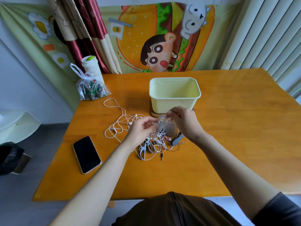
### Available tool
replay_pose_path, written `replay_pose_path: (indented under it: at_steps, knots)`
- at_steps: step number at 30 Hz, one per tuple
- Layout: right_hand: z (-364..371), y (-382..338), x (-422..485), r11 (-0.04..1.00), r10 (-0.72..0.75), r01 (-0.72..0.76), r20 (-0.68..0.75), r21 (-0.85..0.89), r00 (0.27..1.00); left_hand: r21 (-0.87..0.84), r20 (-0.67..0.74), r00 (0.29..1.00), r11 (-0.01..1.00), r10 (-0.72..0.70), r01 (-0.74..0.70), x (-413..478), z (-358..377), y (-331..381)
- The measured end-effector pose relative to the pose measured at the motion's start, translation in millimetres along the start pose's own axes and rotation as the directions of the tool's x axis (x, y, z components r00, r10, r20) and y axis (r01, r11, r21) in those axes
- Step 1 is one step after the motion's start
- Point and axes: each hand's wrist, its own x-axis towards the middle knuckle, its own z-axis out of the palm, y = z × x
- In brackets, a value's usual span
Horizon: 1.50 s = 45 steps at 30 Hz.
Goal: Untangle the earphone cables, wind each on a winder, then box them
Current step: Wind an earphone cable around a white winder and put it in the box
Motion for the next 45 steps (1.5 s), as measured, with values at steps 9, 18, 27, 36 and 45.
replay_pose_path:
  at_steps: [9, 18, 27, 36, 45]
  knots:
    - [-0.8, 0.5, 2.9, 0.997, 0.029, -0.031, 0.022, 0.074, 0.999, -0.266, 0.204, 0.973, 0.950, -0.109, 0.162, -4.5, -4.9, 9.8]
    - [26.6, -6.5, -12.0, 0.880, 0.198, -0.252, 0.172, 0.403, 0.965, -0.721, 0.141, 0.965, 0.646, -0.220, 0.252, 4.5, 7.8, 15.4]
    - [45.1, -2.2, -26.2, 0.895, 0.227, -0.300, 0.242, 0.330, 0.943, -0.739, -0.088, 0.877, 0.621, -0.472, 0.260, 7.9, 12.5, 7.8]
    - [42.0, -10.0, -28.5, 0.996, 0.022, -0.041, 0.212, 0.085, 0.977, -0.223, -0.407, 0.886, 0.965, -0.223, 0.140, 7.1, 11.1, -7.5]
    - [13.9, 1.4, -10.7, 0.996, -0.040, 0.053, 0.156, -0.077, 0.987, 0.214, -0.242, 0.970, 0.977, 0.035, 0.018, 1.3, 6.6, -10.5]
